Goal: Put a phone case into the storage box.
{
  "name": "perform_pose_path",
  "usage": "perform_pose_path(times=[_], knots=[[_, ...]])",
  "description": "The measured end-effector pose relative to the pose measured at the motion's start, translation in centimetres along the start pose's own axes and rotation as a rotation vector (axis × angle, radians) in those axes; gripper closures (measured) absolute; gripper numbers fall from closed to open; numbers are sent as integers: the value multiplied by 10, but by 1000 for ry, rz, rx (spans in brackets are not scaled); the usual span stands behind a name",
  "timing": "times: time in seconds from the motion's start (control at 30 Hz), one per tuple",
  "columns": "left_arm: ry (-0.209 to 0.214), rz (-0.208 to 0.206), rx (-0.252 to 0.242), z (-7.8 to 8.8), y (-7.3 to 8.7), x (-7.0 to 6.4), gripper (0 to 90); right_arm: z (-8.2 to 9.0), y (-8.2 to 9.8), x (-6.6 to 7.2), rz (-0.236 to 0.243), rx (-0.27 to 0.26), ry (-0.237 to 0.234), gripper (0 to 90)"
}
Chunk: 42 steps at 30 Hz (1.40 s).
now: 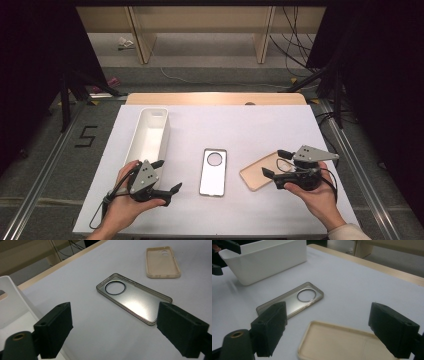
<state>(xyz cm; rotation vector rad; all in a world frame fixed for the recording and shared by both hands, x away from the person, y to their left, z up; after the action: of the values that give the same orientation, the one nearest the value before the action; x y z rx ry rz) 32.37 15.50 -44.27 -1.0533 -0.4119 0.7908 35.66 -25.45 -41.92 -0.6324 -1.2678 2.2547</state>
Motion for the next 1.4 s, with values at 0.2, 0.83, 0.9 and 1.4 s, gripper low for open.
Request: perform_pose_path(times=[0.2, 0.83, 0.9, 1.4], knots=[[5, -19, 28, -5, -2, -2, 168, 0, 0, 0, -2, -2, 1, 163], [-14, -212, 409, -52, -6, -23, 898, 1, 0, -1, -11, -4, 3, 163], [-12, -246, 457, -60, -4, -25, 898, 1, 0, -1, -10, -4, 3, 163], [49, -341, 599, -91, 7, -38, 898, 1, 0, 0, -4, -7, 0, 163]])
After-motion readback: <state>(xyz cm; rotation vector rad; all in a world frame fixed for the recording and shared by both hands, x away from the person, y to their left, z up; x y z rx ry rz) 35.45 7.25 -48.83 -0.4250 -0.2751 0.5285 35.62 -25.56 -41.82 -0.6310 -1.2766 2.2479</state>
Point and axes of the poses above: each handheld gripper's, and its own axes: z roughly backward along the jaws, y roughly out of its underside, x roughly to its left, the point moved 2 cm from there along -z, roughly forward along the jaws, and after that the axes turned 13 degrees about z, right-handed, at the moved point
